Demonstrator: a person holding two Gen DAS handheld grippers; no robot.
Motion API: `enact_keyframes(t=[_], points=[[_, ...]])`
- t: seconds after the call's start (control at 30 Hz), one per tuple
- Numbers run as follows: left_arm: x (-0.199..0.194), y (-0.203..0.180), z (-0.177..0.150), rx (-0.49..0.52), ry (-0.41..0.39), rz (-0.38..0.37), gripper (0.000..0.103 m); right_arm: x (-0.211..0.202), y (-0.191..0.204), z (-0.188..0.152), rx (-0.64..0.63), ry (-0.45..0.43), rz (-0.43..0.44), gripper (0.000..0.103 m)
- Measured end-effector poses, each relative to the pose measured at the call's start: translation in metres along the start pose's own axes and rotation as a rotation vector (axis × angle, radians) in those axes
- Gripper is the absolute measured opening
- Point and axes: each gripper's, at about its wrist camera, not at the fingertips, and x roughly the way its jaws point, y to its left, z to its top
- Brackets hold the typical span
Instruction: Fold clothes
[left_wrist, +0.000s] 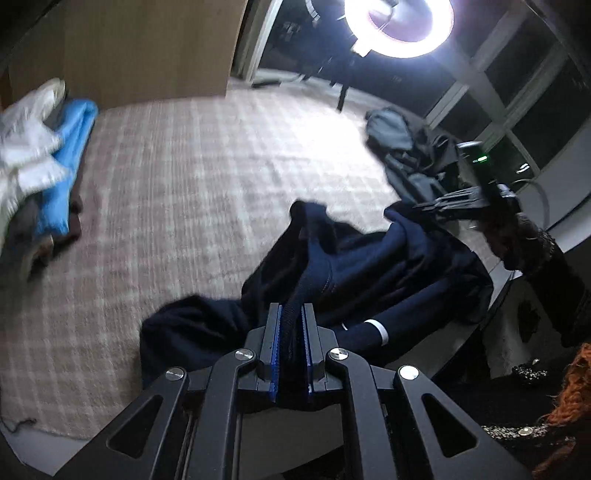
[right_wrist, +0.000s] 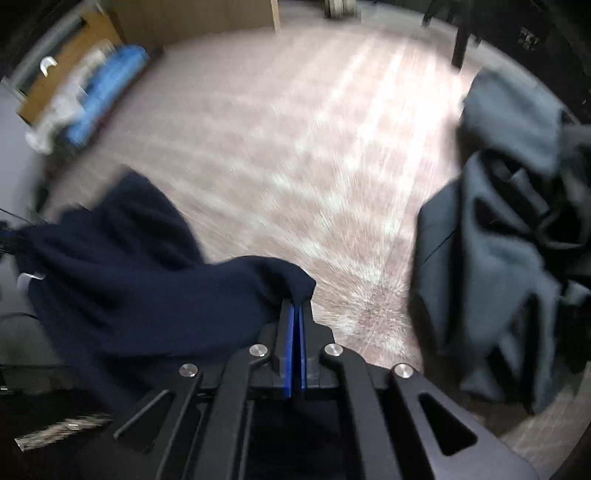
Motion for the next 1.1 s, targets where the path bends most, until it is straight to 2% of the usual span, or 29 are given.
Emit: enact_keyframes(t=[0.13, 0.23, 0.37, 0.43, 0.5, 0.53, 0.57, 0.6, 0.67, 0.73, 0.8, 0.9, 1.03, 1.1], points=[[-0.024, -0.006, 0.019, 0.039, -0.081, -0.018, 0.009, -0.110, -0.010, -0.017, 0.098, -0.238, 0.037, 0.002], [-0.050, -0.006, 0.045, 0.073, -0.151, -0.021, 0.009, -0.178, -0.015, -0.023, 0.146, -0.394, -0.016, 0.002], [-0.058, -0.010, 0.088, 0.166, -0.213, 0.070, 0.010, -0.246, -0.030, 0.000, 0.183, -0.576, -0.085, 0.002], [-0.049, -0.007, 0.109, 0.188, -0.222, 0.123, 0.021, -0.256, -0.043, 0.022, 0.205, -0.638, -0.196, 0.002], [-0.032, 0.009, 0.107, 0.161, -0.171, 0.174, 0.036, -0.226, -0.058, 0.046, 0.212, -0.550, -0.347, 0.002], [-0.023, 0.017, 0.106, 0.148, -0.146, 0.200, 0.032, -0.207, -0.066, 0.059, 0.216, -0.490, -0.432, 0.004], [-0.015, 0.025, 0.104, 0.135, -0.121, 0.225, 0.032, -0.186, -0.072, 0.068, 0.229, -0.413, -0.517, 0.007], [-0.006, 0.033, 0.103, 0.121, -0.096, 0.251, 0.033, -0.168, -0.071, 0.069, 0.237, -0.357, -0.551, 0.007], [0.009, 0.050, 0.099, 0.093, -0.049, 0.294, 0.034, -0.139, -0.054, 0.059, 0.212, -0.317, -0.490, 0.011], [-0.006, 0.073, 0.071, 0.047, -0.048, 0.292, 0.034, -0.113, -0.021, 0.048, 0.152, -0.268, -0.390, 0.022], [-0.026, 0.087, 0.050, -0.001, -0.064, 0.299, 0.034, -0.083, 0.032, 0.039, 0.079, -0.218, -0.265, 0.026], [-0.064, 0.111, 0.018, -0.111, -0.110, 0.284, 0.035, -0.037, 0.118, 0.026, -0.028, -0.151, -0.062, 0.039], [-0.113, 0.142, -0.014, -0.188, -0.183, 0.302, 0.036, 0.026, 0.223, 0.026, -0.171, -0.076, 0.084, 0.041], [-0.137, 0.154, -0.031, -0.206, -0.212, 0.320, 0.038, 0.058, 0.265, 0.027, -0.217, -0.032, 0.122, 0.041]])
